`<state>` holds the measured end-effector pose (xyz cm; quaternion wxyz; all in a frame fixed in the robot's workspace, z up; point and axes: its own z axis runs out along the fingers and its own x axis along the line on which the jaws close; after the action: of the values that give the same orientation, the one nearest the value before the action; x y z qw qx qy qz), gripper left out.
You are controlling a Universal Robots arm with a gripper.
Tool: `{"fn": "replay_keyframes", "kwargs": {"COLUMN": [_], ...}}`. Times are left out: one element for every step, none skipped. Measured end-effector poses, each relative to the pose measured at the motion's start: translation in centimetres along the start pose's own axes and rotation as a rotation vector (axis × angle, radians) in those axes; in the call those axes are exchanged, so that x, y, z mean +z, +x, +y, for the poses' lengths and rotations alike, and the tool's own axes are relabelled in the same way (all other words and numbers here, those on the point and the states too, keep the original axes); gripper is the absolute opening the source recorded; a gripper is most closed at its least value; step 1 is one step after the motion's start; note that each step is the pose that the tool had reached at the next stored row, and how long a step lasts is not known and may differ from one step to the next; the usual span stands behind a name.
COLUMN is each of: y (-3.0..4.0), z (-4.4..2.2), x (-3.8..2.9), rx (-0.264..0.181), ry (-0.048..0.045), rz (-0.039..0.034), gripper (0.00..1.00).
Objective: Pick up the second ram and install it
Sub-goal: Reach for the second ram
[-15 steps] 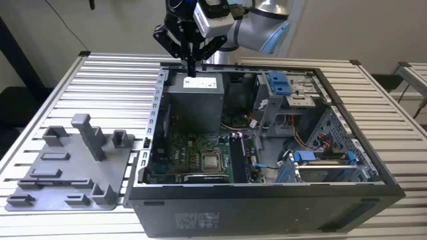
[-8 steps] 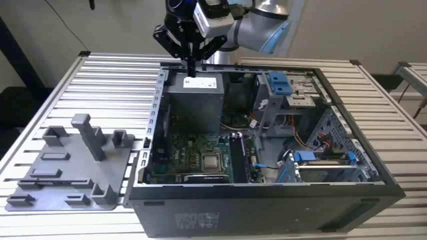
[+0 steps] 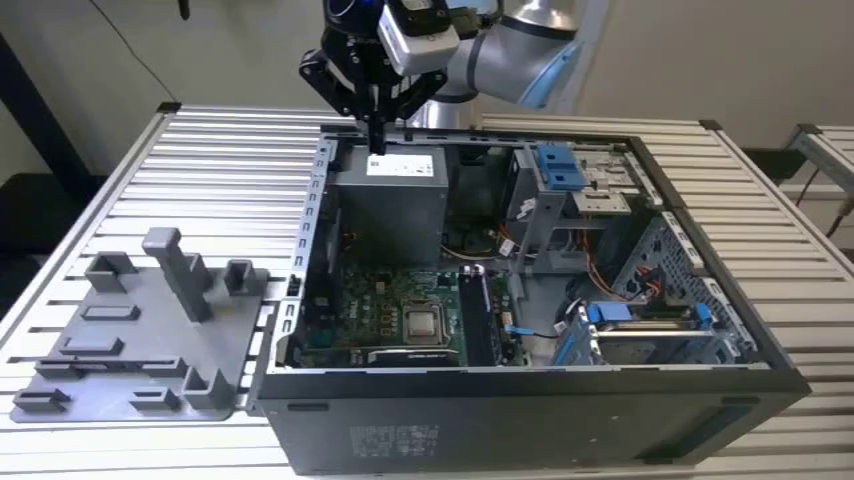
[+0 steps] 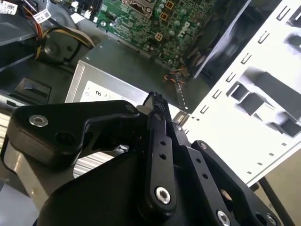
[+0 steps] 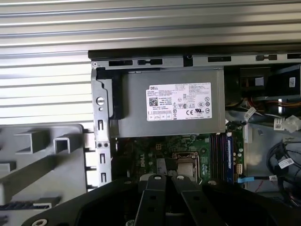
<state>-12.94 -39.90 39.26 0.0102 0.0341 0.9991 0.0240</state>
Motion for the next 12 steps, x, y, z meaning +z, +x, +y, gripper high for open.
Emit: {"fn": "replay_keyframes", "kwargs": {"y": [0.19,0.39,0.56,0.71,0.87,1.02,1.2,1.38,1.56,1.76,2.0,2.21], "z": [-0.01,-0.03,-0.04,-0.05,-0.06,-0.07,-0.08,-0.1,-0.11,-0.12,-0.14,-0.15], "x": [0.0,-0.01,-0.01,-0.01,-0.02,-0.02,-0.02,-0.03,-0.03,-0.03,-0.04,-0.04], "rx": [-0.001,-0.002,-0.002,-0.003,-0.003,-0.003,-0.004,-0.004,-0.005,-0.005,-0.006,-0.007], "ry": [-0.0001,0.0,0.0,-0.0001,-0.0001,-0.0002,-0.0001,-0.0001,-0.0001,-0.0002,-0.0001,-0.0001], "rz": [-0.0001,0.0,0.0001,0.0001,0.0001,0.0001,0.0002,0.0002,0.0003,0.0002,0.0004,0.0004], "gripper": [0.11,0.11,0.11,0.11,0.11,0.11,0.11,0.11,0.11,0.11,0.11,0.11]}}
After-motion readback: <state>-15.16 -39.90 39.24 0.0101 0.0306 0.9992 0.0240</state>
